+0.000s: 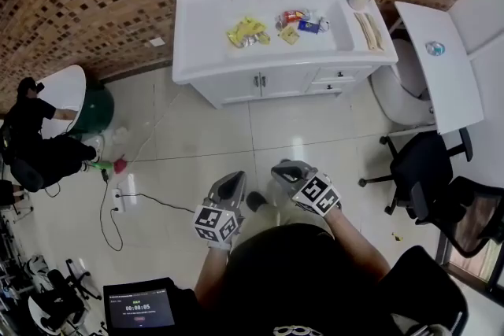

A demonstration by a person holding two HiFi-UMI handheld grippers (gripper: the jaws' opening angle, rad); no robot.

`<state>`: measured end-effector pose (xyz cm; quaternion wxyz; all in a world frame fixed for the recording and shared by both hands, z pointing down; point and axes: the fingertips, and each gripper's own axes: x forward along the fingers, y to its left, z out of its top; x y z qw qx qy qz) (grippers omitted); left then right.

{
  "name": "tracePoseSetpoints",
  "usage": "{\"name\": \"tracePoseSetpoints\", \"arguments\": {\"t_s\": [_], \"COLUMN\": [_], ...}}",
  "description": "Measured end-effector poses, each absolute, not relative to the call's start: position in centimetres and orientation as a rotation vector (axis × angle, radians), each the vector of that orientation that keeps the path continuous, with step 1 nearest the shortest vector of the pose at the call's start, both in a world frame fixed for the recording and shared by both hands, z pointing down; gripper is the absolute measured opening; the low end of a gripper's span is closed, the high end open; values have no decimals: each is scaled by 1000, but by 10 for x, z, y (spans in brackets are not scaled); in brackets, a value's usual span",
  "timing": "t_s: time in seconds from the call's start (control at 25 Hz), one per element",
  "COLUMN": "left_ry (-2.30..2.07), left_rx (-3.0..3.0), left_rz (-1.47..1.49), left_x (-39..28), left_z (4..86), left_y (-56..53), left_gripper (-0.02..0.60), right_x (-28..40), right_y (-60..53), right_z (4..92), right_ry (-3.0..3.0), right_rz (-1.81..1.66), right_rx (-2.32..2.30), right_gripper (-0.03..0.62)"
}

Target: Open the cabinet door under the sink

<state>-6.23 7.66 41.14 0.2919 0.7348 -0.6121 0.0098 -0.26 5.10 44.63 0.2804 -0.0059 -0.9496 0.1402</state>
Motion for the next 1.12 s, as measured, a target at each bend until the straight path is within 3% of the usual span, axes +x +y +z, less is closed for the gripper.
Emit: {"name": "tracePoseSetpoints", "arguments": {"t_s": [0.32,0.72,1.12], "left_ry": [-1487,-1553,-1551], "left_rx": [1979,1901,1841], "left_rz": [189,192,97], "left_x": [-25,-27,-32], "left_z": [433,452,508], "left_y": [23,-30,-38], "left_gripper": [12,12,12], "right_x": [15,27,-16], "right_y": [-46,-134,-145], "right_z": [489,534,604], "right_ry": [-2494,-2450,-2371], "right_rz": [469,443,407], "right_rx": [89,32,-73], "right_gripper": [-9,-9,-9]}}
